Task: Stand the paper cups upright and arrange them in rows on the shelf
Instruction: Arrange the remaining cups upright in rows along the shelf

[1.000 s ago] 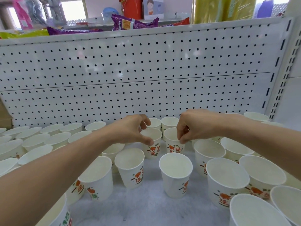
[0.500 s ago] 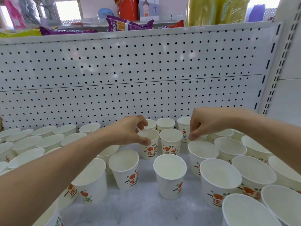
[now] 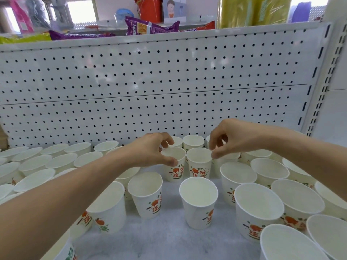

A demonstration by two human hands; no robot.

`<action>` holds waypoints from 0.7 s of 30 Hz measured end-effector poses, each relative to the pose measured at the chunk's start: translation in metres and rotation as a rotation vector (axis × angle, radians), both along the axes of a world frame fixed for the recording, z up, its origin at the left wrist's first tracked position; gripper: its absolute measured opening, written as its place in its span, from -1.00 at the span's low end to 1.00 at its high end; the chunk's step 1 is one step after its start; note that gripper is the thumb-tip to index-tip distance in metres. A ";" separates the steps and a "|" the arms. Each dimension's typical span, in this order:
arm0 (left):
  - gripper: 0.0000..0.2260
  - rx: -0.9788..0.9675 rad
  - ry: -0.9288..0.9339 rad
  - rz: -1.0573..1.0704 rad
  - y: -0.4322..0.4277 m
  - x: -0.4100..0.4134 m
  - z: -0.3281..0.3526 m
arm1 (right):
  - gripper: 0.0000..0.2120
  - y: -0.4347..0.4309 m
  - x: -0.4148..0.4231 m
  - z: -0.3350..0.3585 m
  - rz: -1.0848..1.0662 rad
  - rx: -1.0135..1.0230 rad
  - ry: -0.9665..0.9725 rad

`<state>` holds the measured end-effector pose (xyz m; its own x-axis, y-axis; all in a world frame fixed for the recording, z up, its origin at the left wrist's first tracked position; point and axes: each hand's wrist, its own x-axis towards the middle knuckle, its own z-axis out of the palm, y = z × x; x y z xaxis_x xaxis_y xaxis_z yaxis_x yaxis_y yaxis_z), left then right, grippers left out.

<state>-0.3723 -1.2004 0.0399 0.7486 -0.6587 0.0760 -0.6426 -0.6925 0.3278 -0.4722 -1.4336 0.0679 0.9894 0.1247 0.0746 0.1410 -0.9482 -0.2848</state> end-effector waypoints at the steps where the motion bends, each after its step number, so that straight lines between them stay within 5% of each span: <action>1: -0.50 0.008 -0.006 -0.008 -0.001 0.000 0.000 | -0.87 0.004 0.001 0.000 0.029 0.001 0.009; 13: -0.64 0.036 -0.032 -0.025 0.002 0.000 0.002 | -0.92 0.021 0.009 -0.013 0.040 -0.194 -0.021; 21: -0.48 0.127 -0.175 0.097 0.016 -0.020 0.021 | -0.73 0.028 0.004 -0.004 0.031 -0.171 -0.070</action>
<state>-0.3919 -1.1849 0.0611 0.7917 -0.5967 0.1309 -0.6102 -0.7825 0.1239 -0.4682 -1.4059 0.0641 0.9781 0.1717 0.1179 0.1845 -0.9769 -0.1079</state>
